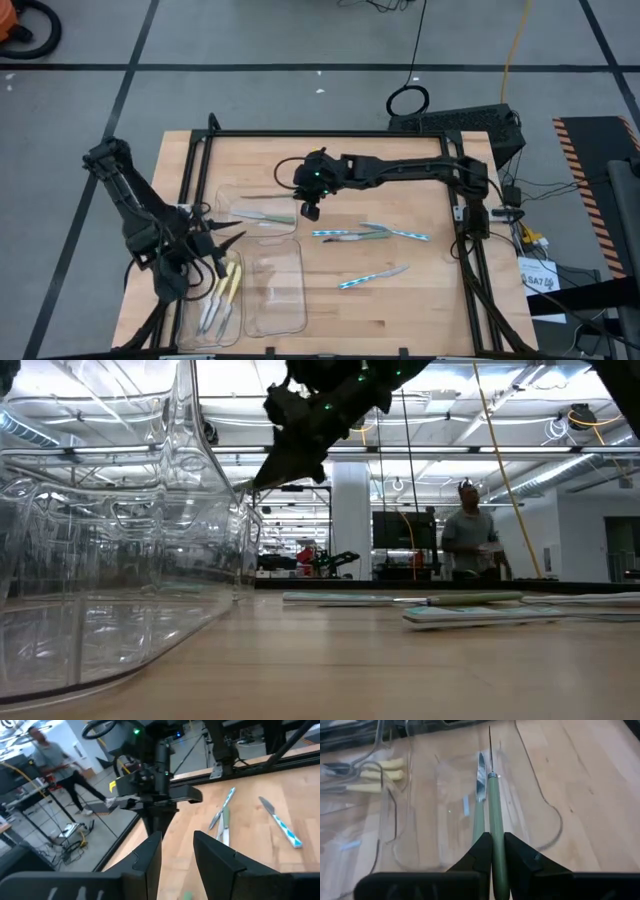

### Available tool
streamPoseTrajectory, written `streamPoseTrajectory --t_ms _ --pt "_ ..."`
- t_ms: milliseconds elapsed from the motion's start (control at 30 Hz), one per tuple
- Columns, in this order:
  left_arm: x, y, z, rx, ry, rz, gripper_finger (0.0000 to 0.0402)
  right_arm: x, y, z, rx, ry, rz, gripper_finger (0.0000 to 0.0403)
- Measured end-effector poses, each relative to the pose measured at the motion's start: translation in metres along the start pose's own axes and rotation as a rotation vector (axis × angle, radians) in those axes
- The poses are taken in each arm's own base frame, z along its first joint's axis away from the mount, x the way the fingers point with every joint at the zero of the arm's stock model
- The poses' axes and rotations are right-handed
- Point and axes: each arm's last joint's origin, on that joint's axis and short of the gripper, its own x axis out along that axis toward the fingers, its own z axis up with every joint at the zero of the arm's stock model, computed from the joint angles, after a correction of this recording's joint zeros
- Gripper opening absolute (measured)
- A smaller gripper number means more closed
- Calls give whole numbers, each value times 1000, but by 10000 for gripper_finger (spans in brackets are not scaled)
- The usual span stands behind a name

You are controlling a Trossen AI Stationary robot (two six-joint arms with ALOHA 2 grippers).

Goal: Sort silverware by color (type)
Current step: Put the bottom green table knife into the top transparent bin

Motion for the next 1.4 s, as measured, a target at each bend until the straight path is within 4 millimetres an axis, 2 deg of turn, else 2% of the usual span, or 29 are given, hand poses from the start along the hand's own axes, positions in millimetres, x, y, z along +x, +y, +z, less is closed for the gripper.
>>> streamPoseTrajectory --t_ms 133,267,733,1067,1400 --pt "-5 5 -10 -41 7 16 122 11 -2 -1 -5 2 -29 27" --pt "-5 5 -10 -69 6 18 122 18 -4 -5 -8 24 -61 27" --pt "-4 0 -12 -85 15 15 122 19 6 -5 -56 19 -86 44" --pt "-3 -2 -13 -72 16 17 122 19 6 -3 -84 -4 -84 43" --pt "-3 -2 -13 -74 9 23 122 25 8 1 -92 -74 -24 43"
